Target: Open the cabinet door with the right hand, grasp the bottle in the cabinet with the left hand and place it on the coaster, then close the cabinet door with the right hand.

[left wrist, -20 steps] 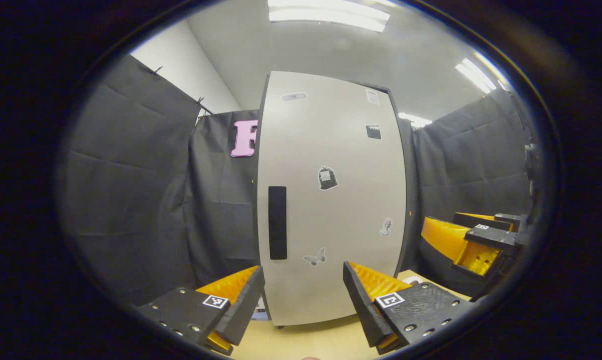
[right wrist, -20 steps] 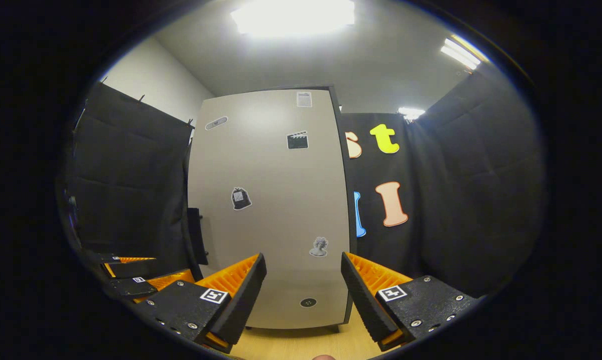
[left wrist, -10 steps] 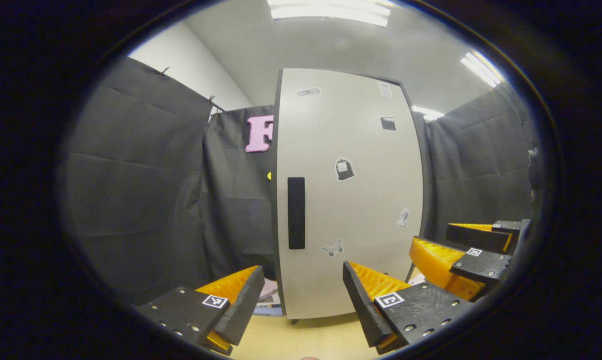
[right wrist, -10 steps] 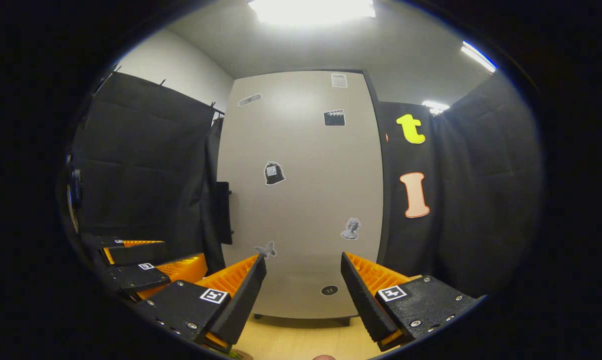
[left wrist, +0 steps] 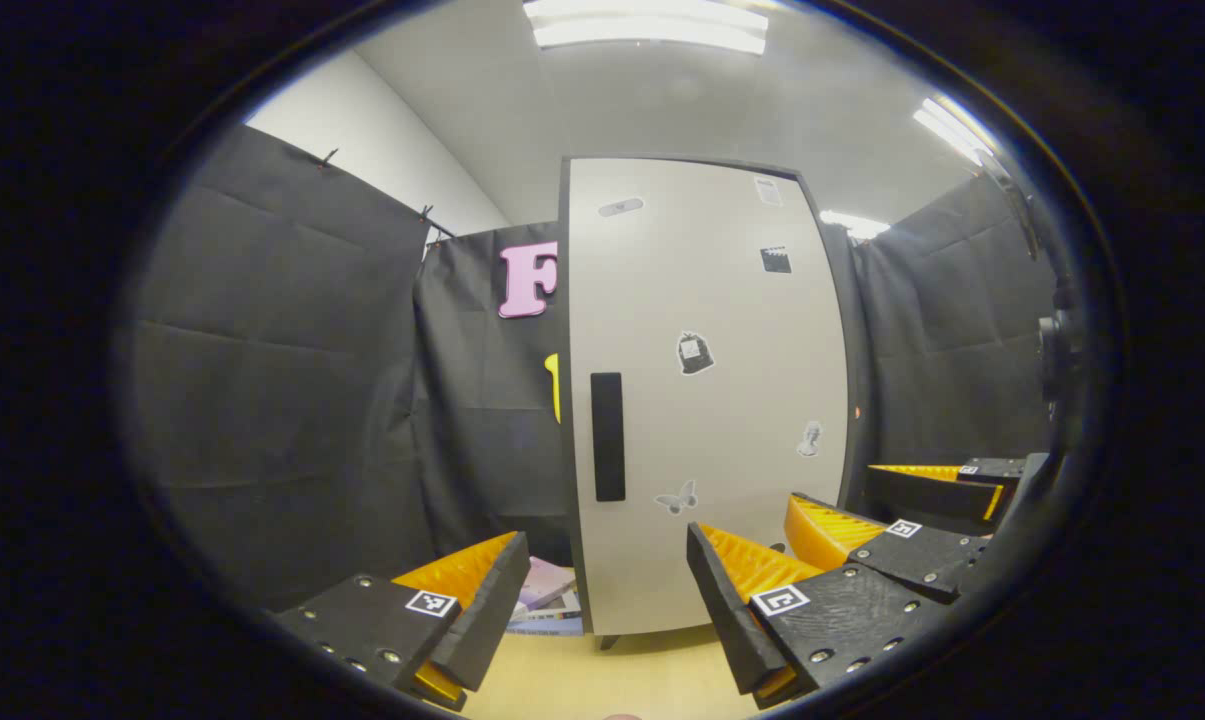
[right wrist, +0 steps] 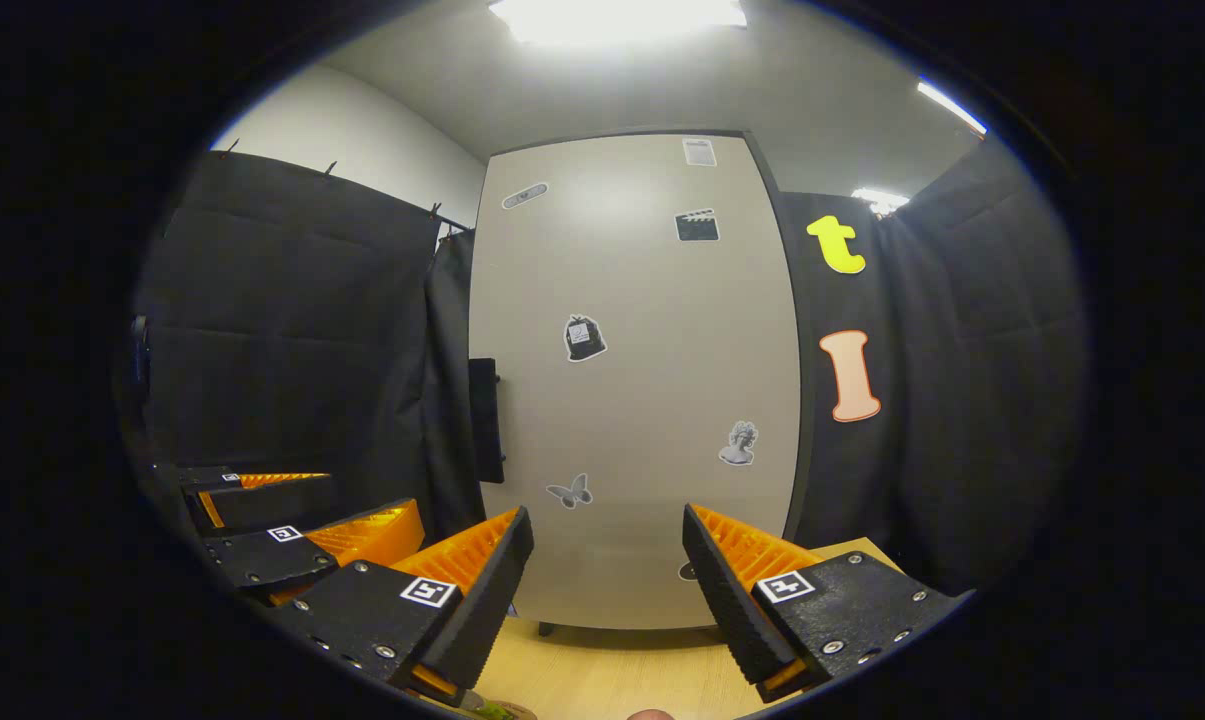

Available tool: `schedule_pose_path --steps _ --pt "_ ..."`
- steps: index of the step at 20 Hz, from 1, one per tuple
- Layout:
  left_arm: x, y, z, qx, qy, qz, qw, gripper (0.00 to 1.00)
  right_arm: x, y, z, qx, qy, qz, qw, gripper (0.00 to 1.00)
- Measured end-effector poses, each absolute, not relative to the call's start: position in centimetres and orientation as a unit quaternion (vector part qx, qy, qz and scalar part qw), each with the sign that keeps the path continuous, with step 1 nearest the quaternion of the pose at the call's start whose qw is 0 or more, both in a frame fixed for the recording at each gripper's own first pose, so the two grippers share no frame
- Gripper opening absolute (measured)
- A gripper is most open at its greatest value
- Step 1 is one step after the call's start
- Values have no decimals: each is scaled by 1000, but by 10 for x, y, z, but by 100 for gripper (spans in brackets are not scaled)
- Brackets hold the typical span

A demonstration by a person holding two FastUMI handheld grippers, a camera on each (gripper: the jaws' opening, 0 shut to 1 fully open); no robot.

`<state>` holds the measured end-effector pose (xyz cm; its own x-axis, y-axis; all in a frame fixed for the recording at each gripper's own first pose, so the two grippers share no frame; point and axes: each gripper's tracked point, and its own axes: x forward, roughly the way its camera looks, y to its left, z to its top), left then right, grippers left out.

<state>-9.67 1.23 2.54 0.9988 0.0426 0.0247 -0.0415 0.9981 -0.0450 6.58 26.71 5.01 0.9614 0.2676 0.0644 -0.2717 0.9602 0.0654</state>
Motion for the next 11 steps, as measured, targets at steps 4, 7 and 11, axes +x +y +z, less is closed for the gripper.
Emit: schedule_pose_path --steps 4,7,11 --pt "-99 15 28 -24 -19 24 999 90 63 264 52 33 -31 128 991 93" --pt "-99 15 27 -24 -19 24 999 88 60 259 57 28 -39 121 992 93" --pt "-100 13 26 -34 -19 22 999 90 59 252 52 27 -31 112 993 93"
